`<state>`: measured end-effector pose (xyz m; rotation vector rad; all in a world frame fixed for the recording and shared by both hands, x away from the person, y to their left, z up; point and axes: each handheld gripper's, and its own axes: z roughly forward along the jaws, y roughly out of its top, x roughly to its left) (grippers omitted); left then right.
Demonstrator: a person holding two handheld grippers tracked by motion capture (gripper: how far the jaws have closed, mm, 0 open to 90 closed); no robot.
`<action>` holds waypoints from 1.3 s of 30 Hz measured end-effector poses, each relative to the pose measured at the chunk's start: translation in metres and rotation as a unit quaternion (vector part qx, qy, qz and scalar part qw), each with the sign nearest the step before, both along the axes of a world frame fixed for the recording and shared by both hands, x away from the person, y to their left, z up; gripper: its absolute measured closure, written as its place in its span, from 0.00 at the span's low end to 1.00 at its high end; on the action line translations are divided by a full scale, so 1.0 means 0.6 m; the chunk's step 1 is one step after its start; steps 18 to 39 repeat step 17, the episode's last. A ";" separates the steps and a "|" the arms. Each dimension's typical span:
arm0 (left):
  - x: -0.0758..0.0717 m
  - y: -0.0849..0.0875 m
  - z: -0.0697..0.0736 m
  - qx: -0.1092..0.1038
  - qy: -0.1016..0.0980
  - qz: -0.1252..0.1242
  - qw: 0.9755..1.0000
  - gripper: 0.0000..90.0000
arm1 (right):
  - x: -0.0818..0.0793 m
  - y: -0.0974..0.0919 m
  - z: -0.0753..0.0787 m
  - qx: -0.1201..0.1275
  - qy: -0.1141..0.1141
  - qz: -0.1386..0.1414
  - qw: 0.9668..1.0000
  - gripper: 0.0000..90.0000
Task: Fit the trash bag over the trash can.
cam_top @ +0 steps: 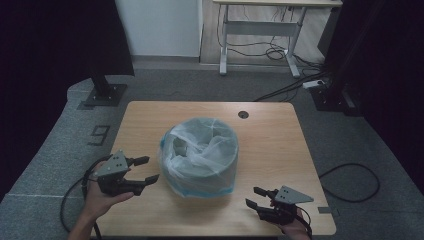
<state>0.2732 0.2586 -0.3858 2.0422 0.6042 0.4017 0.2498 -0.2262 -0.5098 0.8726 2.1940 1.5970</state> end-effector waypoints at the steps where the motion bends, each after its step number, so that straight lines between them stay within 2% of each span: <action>1: -0.001 0.003 -0.004 0.001 0.002 0.002 1.000 0.35 | 0.000 0.000 0.000 0.001 0.000 0.000 1.000 0.48; 3: -0.002 0.010 -0.014 0.005 0.011 0.005 1.000 0.35 | 0.001 -0.001 -0.001 0.001 0.002 -0.002 1.000 0.48; 17: 0.004 0.021 -0.034 -0.001 0.030 0.014 0.999 0.34 | 0.001 -0.004 -0.001 0.001 0.001 -0.004 1.000 0.48; 39: 0.004 0.021 -0.034 -0.001 0.030 0.014 0.999 0.34 | 0.001 -0.004 -0.001 0.001 0.001 -0.004 1.000 0.48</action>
